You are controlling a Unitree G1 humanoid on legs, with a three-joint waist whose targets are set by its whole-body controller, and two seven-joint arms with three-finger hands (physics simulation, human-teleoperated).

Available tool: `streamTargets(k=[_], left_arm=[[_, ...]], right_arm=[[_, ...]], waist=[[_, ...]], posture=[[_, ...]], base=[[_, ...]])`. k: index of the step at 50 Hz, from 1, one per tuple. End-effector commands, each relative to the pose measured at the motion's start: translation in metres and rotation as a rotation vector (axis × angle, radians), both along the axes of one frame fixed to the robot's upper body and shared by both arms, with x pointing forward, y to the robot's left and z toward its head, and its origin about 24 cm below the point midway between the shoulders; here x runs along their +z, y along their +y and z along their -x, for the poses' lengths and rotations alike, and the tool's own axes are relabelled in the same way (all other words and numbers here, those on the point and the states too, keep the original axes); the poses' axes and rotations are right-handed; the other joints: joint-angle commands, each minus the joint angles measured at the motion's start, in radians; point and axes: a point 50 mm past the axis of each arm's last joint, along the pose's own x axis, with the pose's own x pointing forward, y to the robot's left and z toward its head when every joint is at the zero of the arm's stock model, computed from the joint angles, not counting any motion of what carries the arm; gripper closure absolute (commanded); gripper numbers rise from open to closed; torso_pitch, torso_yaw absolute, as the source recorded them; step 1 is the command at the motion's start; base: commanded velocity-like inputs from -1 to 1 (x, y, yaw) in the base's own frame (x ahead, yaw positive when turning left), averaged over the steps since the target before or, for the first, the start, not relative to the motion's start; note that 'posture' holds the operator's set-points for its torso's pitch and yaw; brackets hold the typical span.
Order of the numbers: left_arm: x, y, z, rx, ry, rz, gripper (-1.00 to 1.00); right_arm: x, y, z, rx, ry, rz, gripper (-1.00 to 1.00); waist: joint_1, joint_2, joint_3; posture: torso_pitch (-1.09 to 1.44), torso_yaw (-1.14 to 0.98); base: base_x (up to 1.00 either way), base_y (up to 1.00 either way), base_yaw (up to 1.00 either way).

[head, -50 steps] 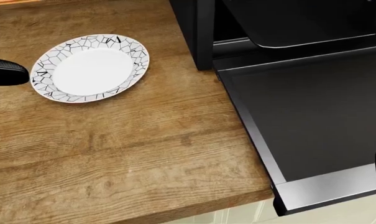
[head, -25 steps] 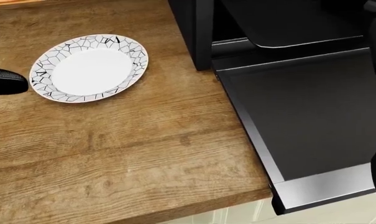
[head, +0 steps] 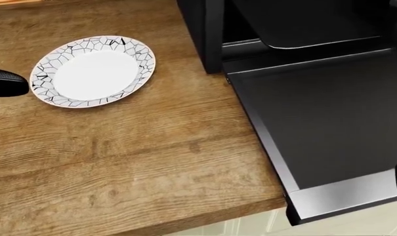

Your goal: Pick the scone from the tray and place it on the plate on the counter.

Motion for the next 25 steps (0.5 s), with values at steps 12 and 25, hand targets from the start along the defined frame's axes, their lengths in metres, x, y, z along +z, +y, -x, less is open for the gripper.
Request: streamTargets(k=[12,25], left_arm=[[0.011,0.001,0.006,0.016,-0.080,-0.023,-1.00],[0.014,0.002,0.007,0.022,-0.081,-0.029,-1.00]], right_arm=[[0.026,0.006,0.001,0.014,-0.085,0.025,1.00],[0.037,0.006,0.003,0.014,-0.117,0.034,1.00]], waist=[[0.001,0.000,-0.028],[0.002,0.000,-0.028]], posture=[[0.00,0.00],[0.00,0.00]], base=[[0.00,0.00,0.00],[0.00,0.00,0.00]])
